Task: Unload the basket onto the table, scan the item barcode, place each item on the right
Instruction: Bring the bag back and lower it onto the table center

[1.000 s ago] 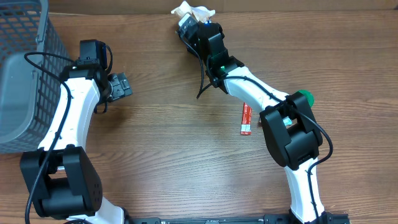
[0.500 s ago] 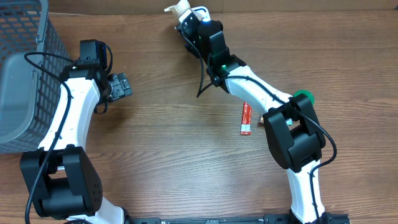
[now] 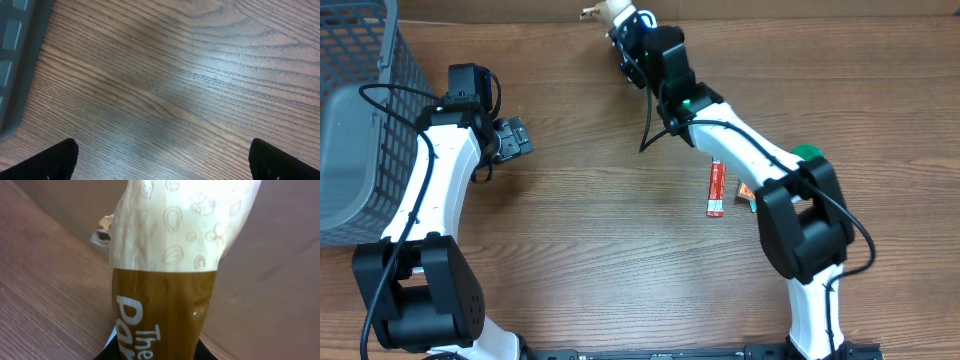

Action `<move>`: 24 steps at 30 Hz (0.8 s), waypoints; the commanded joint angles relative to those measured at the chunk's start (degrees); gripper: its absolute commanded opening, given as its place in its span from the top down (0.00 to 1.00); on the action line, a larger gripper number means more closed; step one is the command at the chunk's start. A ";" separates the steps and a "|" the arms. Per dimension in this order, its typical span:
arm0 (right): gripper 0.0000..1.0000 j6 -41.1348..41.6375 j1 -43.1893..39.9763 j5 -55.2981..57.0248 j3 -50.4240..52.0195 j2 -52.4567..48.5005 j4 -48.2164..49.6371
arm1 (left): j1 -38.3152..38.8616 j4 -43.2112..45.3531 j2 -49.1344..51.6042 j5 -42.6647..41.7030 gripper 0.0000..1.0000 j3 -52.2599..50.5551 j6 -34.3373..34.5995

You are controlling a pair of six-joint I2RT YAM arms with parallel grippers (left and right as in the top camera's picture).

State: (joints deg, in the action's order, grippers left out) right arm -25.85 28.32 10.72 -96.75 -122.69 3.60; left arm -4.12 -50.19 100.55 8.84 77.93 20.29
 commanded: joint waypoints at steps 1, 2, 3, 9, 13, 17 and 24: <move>0.96 4.94 -0.66 -0.35 -0.98 8.76 -2.43 | 0.35 0.04 -0.81 0.57 0.00 -0.44 -1.46; 0.96 5.16 -0.68 -0.57 -0.98 9.88 -4.48 | 0.35 0.04 -0.81 0.57 0.00 -0.44 -1.46; 0.96 5.33 -0.70 -1.18 -0.98 11.69 -8.79 | 0.35 0.04 -0.81 0.57 0.00 -0.44 -1.46; 0.96 8.41 -0.70 -11.63 -0.98 16.52 -36.20 | 0.37 0.04 -0.81 0.59 0.00 -0.44 -1.46; 0.96 9.38 -0.70 -22.45 -0.98 16.50 -53.46 | 0.37 0.07 -0.81 0.57 0.00 -0.44 -1.46; 0.96 9.35 -0.70 -25.81 -0.76 16.48 -67.69 | 0.37 0.04 -0.81 0.59 0.00 -0.44 -1.46; 0.91 7.41 -0.74 -20.31 2.84 16.48 -72.35 | 0.37 0.04 -0.81 0.57 0.00 -0.44 -1.46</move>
State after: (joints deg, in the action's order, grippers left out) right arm -17.78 27.75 -12.12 -96.01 -107.00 -69.06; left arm -4.12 -50.17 100.55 8.84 77.91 20.29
